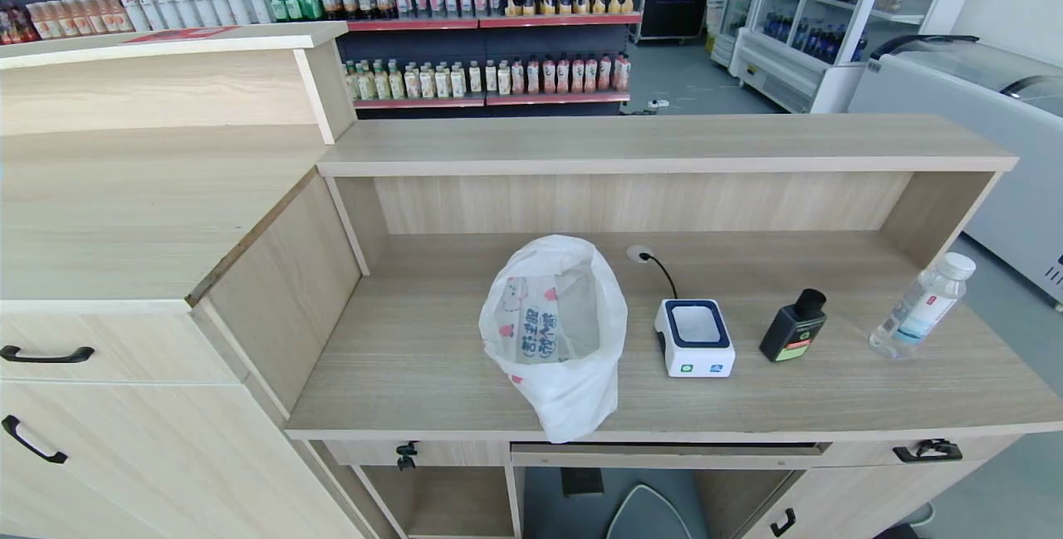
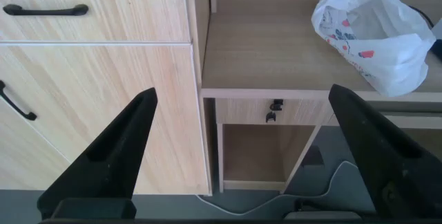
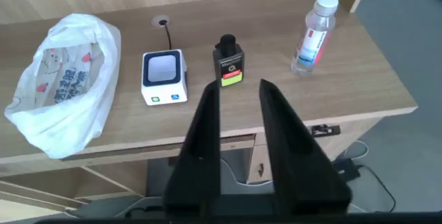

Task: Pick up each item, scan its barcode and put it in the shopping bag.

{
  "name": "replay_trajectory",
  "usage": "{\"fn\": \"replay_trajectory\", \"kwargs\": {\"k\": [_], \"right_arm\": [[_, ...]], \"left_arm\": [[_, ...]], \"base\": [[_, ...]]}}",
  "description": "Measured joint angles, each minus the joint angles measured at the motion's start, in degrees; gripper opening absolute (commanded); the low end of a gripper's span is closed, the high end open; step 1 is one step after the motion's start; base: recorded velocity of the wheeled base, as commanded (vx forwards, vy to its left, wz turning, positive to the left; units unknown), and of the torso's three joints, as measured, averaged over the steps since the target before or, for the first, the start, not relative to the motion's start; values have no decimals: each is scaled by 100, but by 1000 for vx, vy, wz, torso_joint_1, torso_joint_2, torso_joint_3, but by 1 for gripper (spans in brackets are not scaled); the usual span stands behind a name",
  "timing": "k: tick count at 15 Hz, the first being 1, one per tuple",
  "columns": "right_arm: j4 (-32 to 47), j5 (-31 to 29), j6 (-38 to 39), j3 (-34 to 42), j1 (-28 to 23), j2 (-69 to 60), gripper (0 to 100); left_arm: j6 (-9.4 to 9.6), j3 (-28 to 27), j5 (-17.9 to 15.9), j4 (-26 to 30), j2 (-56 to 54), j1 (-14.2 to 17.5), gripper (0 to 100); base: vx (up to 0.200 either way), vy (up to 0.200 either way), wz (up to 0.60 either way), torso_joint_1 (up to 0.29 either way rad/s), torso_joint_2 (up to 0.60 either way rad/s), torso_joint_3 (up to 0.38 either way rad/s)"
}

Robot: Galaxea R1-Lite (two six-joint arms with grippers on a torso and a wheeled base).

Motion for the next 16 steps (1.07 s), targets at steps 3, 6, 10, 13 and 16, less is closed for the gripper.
{"fn": "replay_trajectory", "kwargs": {"k": [3, 6, 10, 13, 16], "right_arm": [[-1224, 389, -390, -265, -240, 2100, 100], [-2075, 798, -1069, -744, -610, 4022, 100], [-2486, 1797, -3122, -1648, -1456, 6022, 100], [-2538, 2155, -3573, -2138, -1773, 6924, 100], [-2551, 2454, -3734, -2562, -1830, 7558, 100]], "left_arm": [[0, 0, 0, -2, 0, 0, 100], [0, 0, 0, -2, 0, 0, 100], [-2, 0, 0, -2, 0, 0, 100], [-2, 0, 0, -2, 0, 0, 100], [-2, 0, 0, 0, 0, 0, 100]], "base": [[0, 0, 0, 0, 0, 0], [0, 0, 0, 0, 0, 0], [0, 0, 0, 0, 0, 0], [0, 0, 0, 0, 0, 0], [0, 0, 0, 0, 0, 0]]}}
